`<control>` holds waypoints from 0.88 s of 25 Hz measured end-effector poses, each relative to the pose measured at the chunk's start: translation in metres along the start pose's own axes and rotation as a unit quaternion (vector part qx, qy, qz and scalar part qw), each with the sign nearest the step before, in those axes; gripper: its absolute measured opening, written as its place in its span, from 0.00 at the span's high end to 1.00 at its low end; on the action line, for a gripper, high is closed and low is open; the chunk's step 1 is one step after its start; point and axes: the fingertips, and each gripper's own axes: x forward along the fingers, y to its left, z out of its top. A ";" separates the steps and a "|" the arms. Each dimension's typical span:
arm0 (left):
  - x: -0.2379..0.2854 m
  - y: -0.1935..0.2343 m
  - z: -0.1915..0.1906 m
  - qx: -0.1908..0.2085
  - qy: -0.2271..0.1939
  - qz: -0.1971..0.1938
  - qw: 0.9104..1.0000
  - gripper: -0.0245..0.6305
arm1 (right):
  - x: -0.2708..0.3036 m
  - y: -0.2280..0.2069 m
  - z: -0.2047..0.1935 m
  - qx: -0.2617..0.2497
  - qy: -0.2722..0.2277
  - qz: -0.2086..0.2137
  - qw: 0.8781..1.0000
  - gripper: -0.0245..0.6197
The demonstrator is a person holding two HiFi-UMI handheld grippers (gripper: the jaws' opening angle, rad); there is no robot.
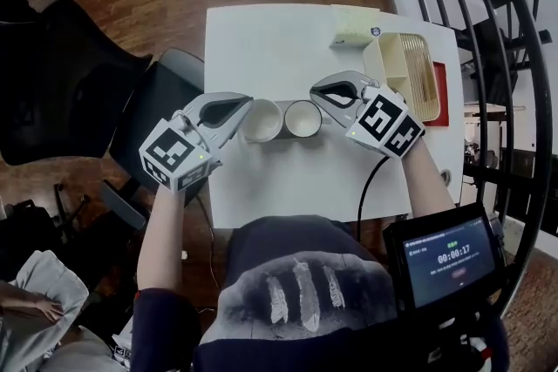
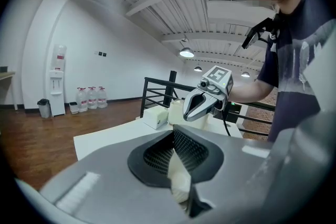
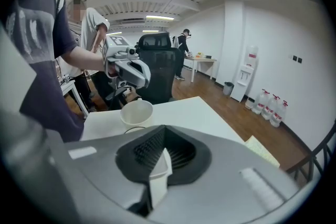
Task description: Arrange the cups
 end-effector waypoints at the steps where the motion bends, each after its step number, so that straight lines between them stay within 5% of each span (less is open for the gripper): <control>1: 0.001 0.000 0.000 0.000 0.000 -0.001 1.000 0.94 | 0.000 0.000 0.000 -0.001 0.001 0.001 1.000 0.95; 22: 0.015 -0.012 0.012 0.010 -0.001 -0.017 1.000 0.94 | -0.004 -0.009 -0.007 0.029 -0.015 -0.019 0.999 0.95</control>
